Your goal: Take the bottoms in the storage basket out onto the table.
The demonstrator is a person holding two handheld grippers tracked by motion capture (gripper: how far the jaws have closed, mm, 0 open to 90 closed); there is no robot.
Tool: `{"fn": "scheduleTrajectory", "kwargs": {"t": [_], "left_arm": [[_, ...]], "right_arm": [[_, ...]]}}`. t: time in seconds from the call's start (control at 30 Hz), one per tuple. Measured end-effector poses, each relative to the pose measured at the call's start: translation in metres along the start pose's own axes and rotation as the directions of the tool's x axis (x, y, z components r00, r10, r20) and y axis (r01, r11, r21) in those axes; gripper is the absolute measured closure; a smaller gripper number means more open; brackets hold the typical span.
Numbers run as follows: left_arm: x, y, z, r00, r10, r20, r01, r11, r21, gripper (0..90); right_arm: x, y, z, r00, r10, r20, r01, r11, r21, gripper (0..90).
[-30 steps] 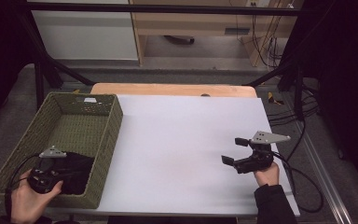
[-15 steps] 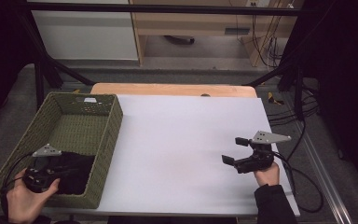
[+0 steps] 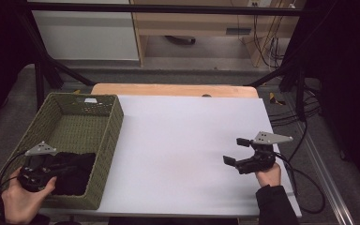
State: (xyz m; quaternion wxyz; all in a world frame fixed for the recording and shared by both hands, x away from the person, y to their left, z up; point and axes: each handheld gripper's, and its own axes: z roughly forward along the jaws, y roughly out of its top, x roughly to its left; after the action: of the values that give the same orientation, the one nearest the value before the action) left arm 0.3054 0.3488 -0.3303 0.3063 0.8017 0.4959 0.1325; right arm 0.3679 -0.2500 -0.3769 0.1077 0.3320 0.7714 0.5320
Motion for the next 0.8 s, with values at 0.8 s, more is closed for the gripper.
{"fn": "scheduleTrajectory", "kwargs": {"t": [0.8], "left_arm": [[0.004, 0.012, -0.018, 0.9999, 0.016, 0.003, -0.016, 0.9988, -0.047, 79.7]], "right_arm": [[0.000, -0.001, 0.002, 1.0000, -0.003, 0.006, 0.003, 1.000, 0.013, 3.7]]}}
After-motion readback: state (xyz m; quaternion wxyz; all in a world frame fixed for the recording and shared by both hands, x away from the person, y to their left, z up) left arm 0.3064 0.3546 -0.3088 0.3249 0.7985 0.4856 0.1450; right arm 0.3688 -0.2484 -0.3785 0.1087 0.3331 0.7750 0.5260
